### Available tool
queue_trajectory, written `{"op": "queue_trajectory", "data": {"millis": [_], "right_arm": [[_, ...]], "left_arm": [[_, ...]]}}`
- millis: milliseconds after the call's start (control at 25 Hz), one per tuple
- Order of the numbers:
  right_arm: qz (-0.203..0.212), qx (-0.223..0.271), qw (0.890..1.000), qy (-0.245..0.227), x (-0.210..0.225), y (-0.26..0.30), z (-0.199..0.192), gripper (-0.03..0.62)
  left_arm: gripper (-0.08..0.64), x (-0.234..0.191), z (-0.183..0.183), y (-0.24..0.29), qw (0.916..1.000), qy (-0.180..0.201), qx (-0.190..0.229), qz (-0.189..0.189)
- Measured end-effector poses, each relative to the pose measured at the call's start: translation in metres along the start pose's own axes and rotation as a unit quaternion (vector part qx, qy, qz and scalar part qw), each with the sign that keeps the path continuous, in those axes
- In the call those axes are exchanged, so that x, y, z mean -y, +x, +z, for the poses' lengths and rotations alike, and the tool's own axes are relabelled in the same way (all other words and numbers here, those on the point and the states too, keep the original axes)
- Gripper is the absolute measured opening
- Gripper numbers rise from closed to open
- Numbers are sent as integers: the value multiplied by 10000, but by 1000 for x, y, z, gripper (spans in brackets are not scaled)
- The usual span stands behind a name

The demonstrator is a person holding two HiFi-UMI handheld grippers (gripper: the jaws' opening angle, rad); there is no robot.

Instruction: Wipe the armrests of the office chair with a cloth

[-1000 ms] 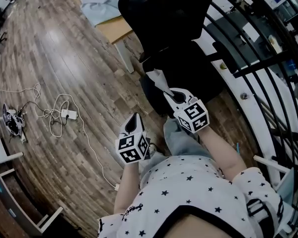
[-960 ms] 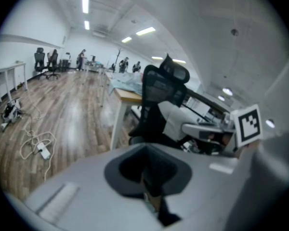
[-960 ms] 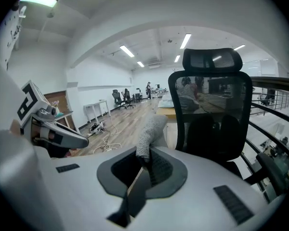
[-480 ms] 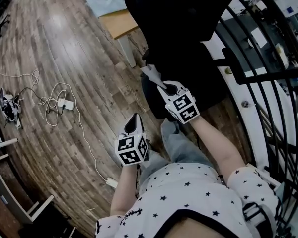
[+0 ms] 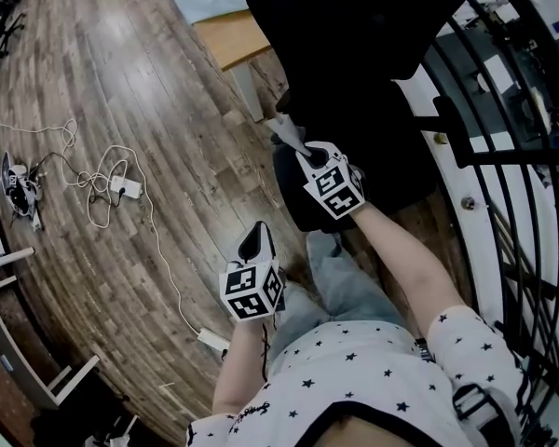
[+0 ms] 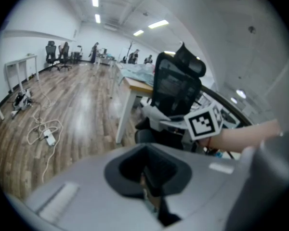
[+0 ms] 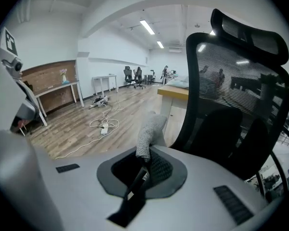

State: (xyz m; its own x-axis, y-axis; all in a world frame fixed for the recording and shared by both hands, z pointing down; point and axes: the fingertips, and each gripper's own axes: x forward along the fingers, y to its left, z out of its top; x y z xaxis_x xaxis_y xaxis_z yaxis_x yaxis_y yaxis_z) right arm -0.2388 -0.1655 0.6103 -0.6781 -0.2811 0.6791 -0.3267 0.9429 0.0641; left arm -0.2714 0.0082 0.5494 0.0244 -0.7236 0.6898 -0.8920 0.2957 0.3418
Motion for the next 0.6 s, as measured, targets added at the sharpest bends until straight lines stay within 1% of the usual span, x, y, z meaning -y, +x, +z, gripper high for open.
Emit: {"op": "queue_trajectory", "data": {"millis": [160, 400, 600], "right_arm": [[27, -105, 9998, -159, 6, 19, -6, 28], [139, -393, 9983, -417, 2, 44, -22, 28], [199, -631, 9968, -440, -4, 58, -34, 28]], "left_arm": [[3, 0, -8, 4, 9999, -69, -78, 44], [3, -1, -8, 12, 9999, -128, -65, 50], [3, -7, -8, 12, 9998, -160, -49, 74]]}}
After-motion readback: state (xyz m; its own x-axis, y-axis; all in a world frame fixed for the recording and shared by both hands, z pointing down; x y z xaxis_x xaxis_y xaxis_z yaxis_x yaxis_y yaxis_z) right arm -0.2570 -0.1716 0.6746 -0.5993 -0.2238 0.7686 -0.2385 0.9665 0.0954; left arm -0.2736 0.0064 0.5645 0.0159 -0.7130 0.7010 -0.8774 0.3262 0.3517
